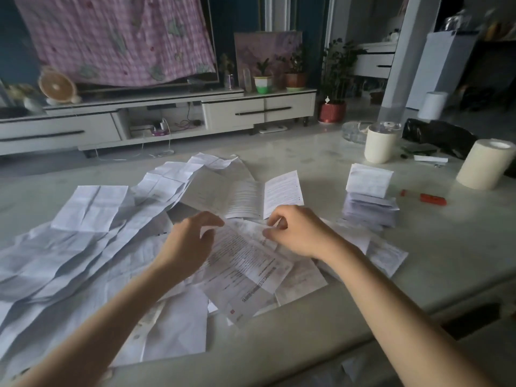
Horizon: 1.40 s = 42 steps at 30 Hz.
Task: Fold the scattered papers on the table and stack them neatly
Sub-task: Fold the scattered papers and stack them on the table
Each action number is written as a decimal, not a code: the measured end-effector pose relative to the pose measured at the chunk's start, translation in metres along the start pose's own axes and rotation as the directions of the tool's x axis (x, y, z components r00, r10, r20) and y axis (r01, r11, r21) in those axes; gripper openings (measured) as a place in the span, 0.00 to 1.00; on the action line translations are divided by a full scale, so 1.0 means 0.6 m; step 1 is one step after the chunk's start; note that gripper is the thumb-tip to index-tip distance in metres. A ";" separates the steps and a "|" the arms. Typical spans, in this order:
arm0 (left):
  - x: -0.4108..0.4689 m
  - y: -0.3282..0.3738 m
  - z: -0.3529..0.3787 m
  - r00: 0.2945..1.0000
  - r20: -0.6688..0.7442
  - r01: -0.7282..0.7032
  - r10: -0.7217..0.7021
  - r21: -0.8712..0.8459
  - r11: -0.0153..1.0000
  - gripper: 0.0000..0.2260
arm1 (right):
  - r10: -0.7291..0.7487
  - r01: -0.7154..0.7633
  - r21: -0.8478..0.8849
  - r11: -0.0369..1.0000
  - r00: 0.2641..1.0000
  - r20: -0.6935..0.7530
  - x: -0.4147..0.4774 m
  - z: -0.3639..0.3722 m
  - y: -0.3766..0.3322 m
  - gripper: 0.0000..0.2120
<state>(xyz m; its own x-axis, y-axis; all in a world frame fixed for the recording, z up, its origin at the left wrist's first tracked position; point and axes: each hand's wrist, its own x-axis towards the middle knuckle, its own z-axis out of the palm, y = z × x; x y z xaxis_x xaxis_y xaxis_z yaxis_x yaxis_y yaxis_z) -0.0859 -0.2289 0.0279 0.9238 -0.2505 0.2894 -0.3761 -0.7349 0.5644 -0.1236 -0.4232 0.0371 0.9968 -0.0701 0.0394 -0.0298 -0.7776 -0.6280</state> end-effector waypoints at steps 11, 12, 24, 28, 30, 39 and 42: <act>-0.052 -0.056 -0.021 0.995 -0.083 0.048 -0.054 -0.073 0.996 0.13 | 0.087 -0.072 -0.140 0.987 0.991 0.100 0.008 0.066 -0.037 0.12; -0.053 -0.060 -0.023 0.992 -0.107 0.059 -0.068 -0.084 0.995 0.13 | 0.080 -0.073 -0.060 0.996 0.989 0.121 0.009 0.063 -0.039 0.11; -0.027 -0.046 -0.032 0.933 0.235 0.342 -0.273 -0.815 0.467 0.25 | -0.050 -0.160 0.685 0.710 0.960 0.276 -0.007 0.027 -0.046 0.09; -0.013 -0.059 -0.016 0.911 0.373 0.409 -0.177 -0.876 0.257 0.24 | -0.059 -0.123 0.728 0.674 0.974 0.219 -0.003 0.026 -0.039 0.06; -0.007 -0.064 -0.016 0.897 0.416 0.439 -0.150 -0.877 0.194 0.23 | -0.049 -0.125 0.736 0.665 0.976 0.211 0.002 0.025 -0.036 0.06; 0.000 -0.082 -0.030 0.933 0.266 0.336 -0.244 -0.886 0.320 0.03 | 0.066 -0.224 0.700 0.678 0.967 0.246 0.033 0.041 -0.042 0.15; -0.001 -0.084 -0.032 0.936 0.165 0.301 -0.312 -0.834 0.462 0.06 | 0.104 -0.206 0.658 0.725 0.976 0.191 0.036 0.045 -0.050 0.09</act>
<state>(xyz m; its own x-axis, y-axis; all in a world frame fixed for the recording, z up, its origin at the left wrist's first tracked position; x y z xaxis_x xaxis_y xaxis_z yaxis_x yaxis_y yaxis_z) -0.0689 -0.1793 0.0140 0.9935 -0.1087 -0.0330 0.0451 0.1113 0.9928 -0.0994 -0.3844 0.0358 0.9841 -0.0296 -0.1751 -0.1775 -0.1382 -0.9744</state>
